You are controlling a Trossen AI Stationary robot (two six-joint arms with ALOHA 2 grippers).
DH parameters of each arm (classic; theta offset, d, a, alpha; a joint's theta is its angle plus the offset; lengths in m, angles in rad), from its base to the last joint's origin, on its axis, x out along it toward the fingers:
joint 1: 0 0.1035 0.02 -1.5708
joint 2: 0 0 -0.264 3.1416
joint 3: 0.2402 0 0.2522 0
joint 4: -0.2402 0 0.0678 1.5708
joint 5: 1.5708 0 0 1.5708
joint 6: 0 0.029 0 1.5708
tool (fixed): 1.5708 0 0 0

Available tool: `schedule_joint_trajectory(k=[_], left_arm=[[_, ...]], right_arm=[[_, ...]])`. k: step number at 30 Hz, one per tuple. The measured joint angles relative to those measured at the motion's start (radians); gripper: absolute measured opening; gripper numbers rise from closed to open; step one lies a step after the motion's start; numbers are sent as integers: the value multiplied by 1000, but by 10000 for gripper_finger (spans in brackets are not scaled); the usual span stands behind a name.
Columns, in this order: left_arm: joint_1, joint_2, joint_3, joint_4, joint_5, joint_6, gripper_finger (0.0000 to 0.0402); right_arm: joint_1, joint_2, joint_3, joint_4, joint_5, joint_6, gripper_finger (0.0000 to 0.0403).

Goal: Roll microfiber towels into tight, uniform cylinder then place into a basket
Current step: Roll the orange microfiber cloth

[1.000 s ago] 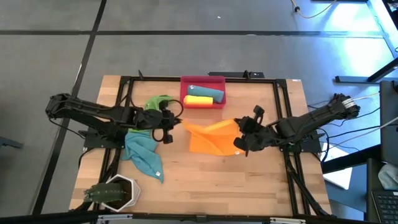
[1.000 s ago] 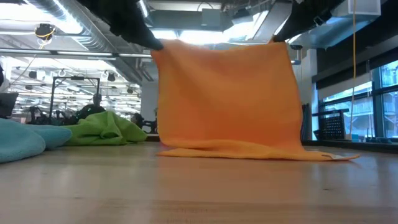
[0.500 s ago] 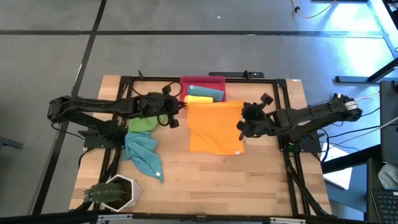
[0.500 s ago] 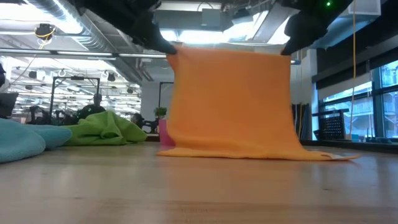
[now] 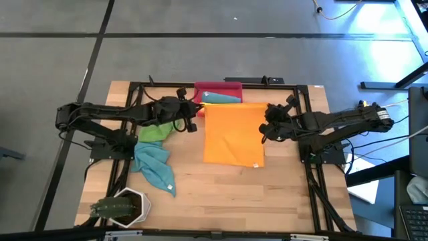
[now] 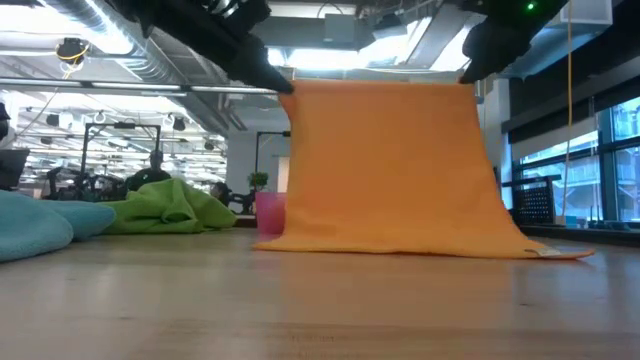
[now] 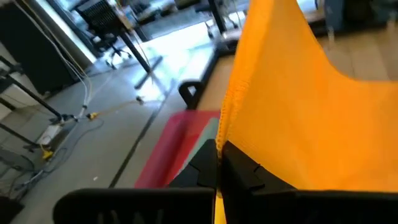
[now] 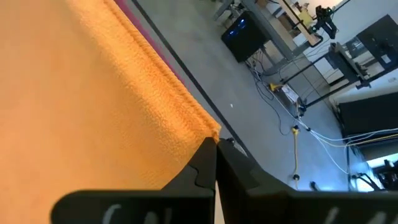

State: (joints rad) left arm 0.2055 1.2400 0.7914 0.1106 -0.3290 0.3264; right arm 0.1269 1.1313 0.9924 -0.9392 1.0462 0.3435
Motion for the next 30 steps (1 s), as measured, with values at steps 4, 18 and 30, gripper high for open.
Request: schedule_joint_trajectory(k=[4,18,30], left_arm=[[7,0,0,58,23,-1,0],[-60,0,0,-141,112,-66,0],[-138,0,-118,-50,118,-82,0]], right_arm=[[0,-49,0,12,-15,0,5],[102,30,0,22,-316,69,5],[164,-10,-166,88,-333,195,5]])
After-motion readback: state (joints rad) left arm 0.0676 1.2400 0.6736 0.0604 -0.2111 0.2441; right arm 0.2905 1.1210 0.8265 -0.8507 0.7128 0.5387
